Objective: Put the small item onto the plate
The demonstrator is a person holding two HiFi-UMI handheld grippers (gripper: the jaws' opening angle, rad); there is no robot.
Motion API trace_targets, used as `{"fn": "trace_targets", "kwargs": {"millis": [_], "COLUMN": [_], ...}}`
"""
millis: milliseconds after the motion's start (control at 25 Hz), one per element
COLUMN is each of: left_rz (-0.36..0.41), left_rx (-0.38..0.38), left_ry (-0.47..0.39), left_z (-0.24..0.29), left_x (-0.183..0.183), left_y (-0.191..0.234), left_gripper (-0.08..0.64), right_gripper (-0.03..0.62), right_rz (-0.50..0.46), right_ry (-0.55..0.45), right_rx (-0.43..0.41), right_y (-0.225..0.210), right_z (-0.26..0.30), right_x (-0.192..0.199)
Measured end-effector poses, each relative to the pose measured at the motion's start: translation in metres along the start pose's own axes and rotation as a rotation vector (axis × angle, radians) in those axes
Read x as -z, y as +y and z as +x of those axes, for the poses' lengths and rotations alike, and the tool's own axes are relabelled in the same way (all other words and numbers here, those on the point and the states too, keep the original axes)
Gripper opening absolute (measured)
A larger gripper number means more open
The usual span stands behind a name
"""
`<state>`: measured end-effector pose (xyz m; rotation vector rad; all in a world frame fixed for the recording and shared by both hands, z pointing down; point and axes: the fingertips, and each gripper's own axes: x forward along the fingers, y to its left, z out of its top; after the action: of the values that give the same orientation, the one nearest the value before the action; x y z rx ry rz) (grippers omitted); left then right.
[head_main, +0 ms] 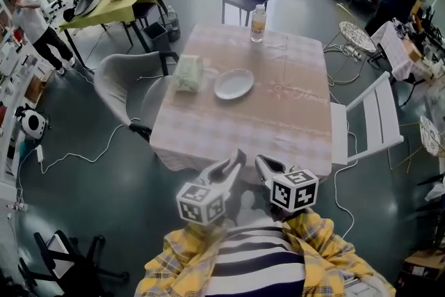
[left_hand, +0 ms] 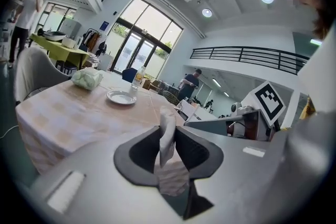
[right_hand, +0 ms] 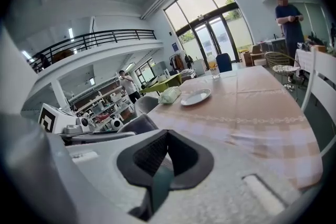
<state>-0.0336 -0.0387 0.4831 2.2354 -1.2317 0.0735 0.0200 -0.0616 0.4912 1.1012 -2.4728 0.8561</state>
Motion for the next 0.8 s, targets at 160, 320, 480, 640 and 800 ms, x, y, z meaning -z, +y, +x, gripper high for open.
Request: {"fn": "trace_targets", "kwargs": {"millis": [160, 320, 480, 640, 800], "left_rz": [0.001, -0.002, -0.002, -0.002, -0.002], "left_rx": [0.002, 0.0, -0.006, -0.017, -0.032], "left_ry": [-0.003, 0.001, 0.011, 0.0, 0.011], "left_z": [0.025, 0.056, 0.079, 0.094, 0.108], "left_x": [-0.017, -0.031, -0.039, -0.053, -0.061], "left_y": [0.01, 0.019, 0.027, 0.032, 0.046], "left_gripper": [0.091, 0.091, 0.091, 0.091, 0.091], "right_gripper": [0.002, 0.002, 0.002, 0.002, 0.002], "right_rz": [-0.006, -0.018, -0.026, -0.054, -0.048], "right_ry": [0.006, 0.018, 0.022, 0.019, 0.016], "right_rx": [-0.021, -0.041, -0.049, -0.049, -0.037], "right_y": [-0.009, -0.025, -0.039, -0.051, -0.063], "right_z": [0.019, 0.037, 0.052, 0.062, 0.076], "right_x": [-0.016, -0.033, -0.049, -0.064, -0.078]}}
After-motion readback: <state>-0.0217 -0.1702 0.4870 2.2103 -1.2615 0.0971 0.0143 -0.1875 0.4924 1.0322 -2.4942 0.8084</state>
